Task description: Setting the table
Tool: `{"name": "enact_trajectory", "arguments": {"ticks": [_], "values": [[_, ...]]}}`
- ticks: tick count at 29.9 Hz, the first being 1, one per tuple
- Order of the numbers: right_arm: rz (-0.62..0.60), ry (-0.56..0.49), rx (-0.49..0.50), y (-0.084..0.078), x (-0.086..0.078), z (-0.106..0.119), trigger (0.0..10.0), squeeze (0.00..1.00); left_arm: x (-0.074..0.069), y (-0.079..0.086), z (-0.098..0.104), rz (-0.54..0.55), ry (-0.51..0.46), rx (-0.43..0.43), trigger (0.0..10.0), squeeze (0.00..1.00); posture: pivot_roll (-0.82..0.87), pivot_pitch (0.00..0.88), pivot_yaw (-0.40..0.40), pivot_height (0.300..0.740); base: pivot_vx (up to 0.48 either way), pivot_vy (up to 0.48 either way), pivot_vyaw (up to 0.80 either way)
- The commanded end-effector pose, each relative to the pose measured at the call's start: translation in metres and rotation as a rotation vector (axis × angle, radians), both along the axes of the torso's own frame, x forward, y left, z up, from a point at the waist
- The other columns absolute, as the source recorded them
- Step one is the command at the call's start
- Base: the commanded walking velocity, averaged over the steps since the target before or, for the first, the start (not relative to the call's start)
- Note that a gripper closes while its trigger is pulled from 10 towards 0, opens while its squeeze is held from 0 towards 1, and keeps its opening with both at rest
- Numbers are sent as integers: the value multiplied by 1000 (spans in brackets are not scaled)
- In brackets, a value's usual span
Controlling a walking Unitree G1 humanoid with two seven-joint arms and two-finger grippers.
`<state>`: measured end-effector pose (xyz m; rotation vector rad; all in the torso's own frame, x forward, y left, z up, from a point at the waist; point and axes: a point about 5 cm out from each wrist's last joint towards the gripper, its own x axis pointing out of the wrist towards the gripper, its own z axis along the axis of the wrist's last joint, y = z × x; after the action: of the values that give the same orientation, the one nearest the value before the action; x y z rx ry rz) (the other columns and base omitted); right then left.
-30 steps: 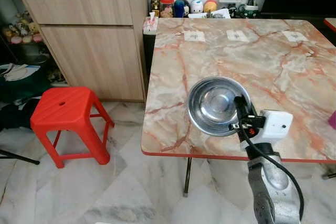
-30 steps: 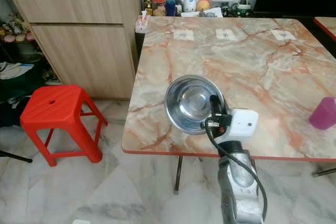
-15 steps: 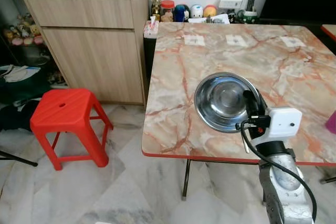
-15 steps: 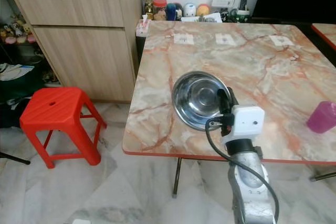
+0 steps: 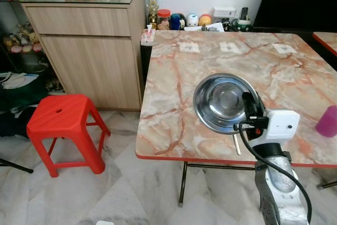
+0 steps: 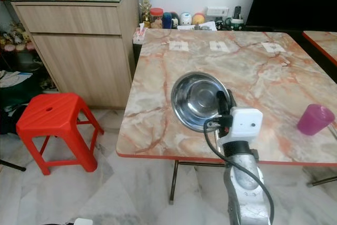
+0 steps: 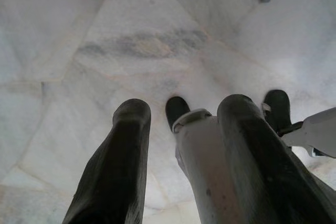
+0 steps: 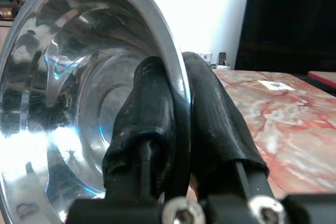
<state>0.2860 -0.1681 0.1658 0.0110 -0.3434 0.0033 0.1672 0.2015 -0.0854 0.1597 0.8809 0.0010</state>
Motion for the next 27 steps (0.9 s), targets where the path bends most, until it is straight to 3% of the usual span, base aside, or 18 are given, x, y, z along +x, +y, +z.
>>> {"name": "enact_trajectory", "arguments": {"ticks": [1, 27], "values": [[-6, 17, -3, 0, 0, -2, 10000, 0, -10, 3, -5, -5, 43, 8, 10000, 0, -46, 82, -47, 740, 0, -322, 0], [-11, 47, 9, 8, 1, -7, 10000, 0, -19, 9, -7, 1, 67, 21, 10000, 0, -32, 131, -35, 740, 0, -370, 0]]}}
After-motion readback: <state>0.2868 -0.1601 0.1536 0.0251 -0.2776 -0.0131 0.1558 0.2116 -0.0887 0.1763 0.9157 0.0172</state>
